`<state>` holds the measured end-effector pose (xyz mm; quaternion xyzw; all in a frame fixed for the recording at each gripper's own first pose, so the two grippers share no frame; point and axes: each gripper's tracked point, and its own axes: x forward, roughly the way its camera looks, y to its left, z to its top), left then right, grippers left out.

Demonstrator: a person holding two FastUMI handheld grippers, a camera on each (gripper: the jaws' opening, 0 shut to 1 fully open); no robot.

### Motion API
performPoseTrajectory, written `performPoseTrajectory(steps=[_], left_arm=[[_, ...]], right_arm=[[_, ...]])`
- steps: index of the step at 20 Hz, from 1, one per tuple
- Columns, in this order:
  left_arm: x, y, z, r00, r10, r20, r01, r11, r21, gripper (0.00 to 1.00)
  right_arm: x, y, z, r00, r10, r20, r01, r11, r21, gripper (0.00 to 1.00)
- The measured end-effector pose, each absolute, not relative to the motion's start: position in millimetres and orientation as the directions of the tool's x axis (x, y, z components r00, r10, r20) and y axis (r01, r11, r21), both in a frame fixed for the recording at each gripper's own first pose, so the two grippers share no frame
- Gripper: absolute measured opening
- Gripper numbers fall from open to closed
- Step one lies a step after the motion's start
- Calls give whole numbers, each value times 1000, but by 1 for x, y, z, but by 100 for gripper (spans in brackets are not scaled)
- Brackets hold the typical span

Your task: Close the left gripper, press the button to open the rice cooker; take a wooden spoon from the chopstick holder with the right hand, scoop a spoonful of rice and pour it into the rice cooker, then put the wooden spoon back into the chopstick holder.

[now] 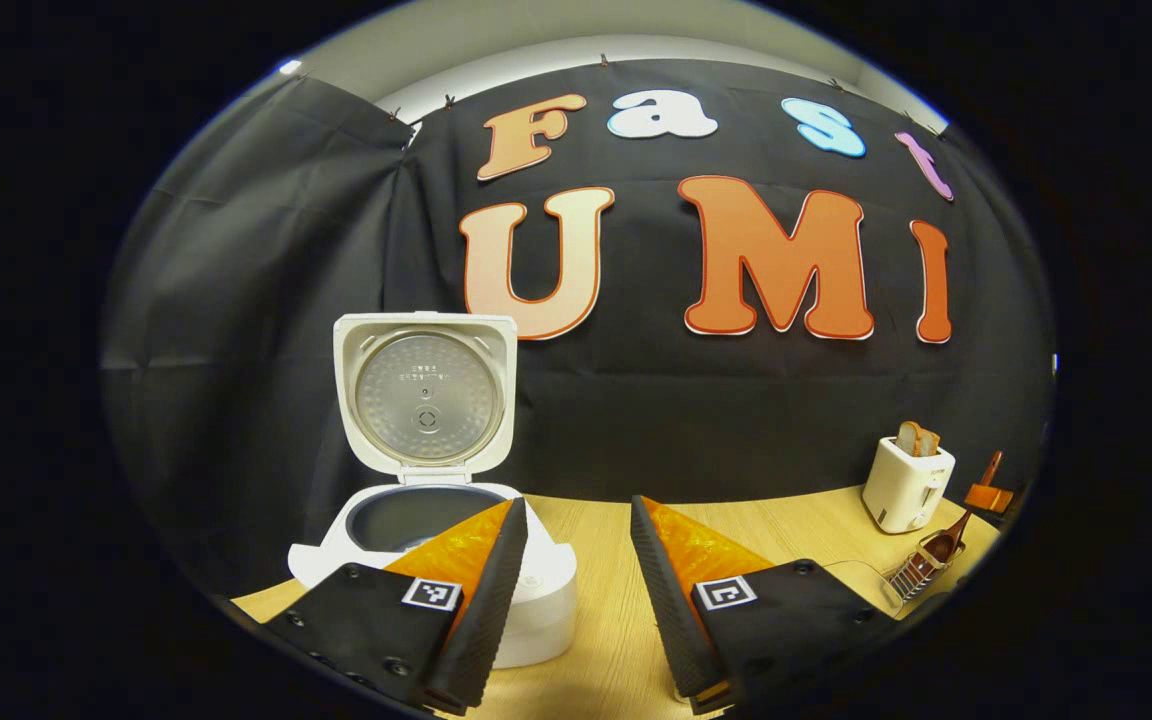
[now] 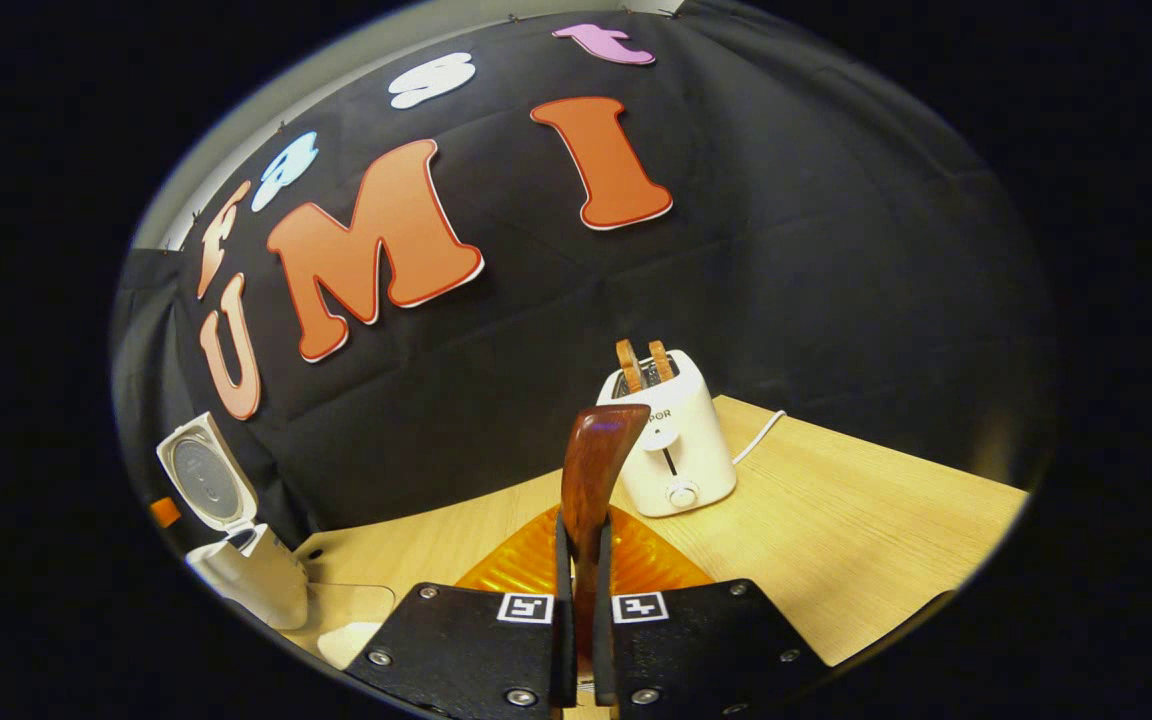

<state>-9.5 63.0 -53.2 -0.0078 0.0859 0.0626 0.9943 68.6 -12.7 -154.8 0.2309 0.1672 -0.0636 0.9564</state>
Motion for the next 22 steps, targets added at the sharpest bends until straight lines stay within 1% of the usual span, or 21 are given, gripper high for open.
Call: performPoseTrajectory(steps=[4,6,8,9,10,11,12,13,14,15,16,17,18,19,20,21,22], left_arm=[[0,79,-47,974,154,-167,-157,988,-6,70],[11,95,-31,970,193,-150,-196,981,-7,69],[25,108,-18,967,203,-152,-209,978,-21,70],[31,116,-7,965,218,-148,-223,975,-19,70],[37,125,2,961,236,-143,-239,971,-5,69],[44,137,11,955,266,-135,-266,964,16,69],[51,144,21,952,280,-125,-279,960,22,70],[59,149,32,953,282,-114,-281,959,26,70],[66,154,42,952,287,-106,-285,958,32,70],[74,159,54,952,294,-89,-291,956,45,68],[79,168,65,945,318,-76,-315,948,56,70],[86,174,78,944,326,-60,-322,944,69,68],[93,184,89,937,346,-45,-343,937,73,70],[104,192,103,936,351,-31,-348,934,82,68],[112,198,113,930,367,-23,-364,927,88,68],[120,205,122,929,369,-20,-366,926,93,68],[131,211,129,926,377,-13,-374,922,106,68]], right_arm=[[69,-14,-164,935,-60,-351,209,889,407,7],[67,-11,-160,941,-48,-336,187,900,393,11],[64,-12,-154,944,-50,-327,173,916,361,15],[61,-15,-151,942,-56,-330,173,926,337,19],[58,-19,-150,941,-62,-334,175,931,321,28],[55,-22,-147,939,-62,-338,176,932,318,31],[51,-25,-146,935,-54,-351,174,932,319,38],[48,-27,-144,933,-48,-358,170,933,319,42],[47,-33,-141,932,-54,-358,174,934,311,51],[46,-38,-137,931,-60,-359,176,937,302,53],[44,-42,-132,933,-64,-354,178,938,299,58],[42,-45,-125,935,-64,-348,174,939,297,60],[39,-49,-120,937,-74,-341,179,941,288,65],[38,-57,-111,940,-98,-326,191,944,268,68],[38,-67,-100,944,-124,-305,204,947,247,73],[38,-73,-87,948,-142,-284,213,949,234,65],[36,-76,-73,953,-150,-263,212,951,227,77]])
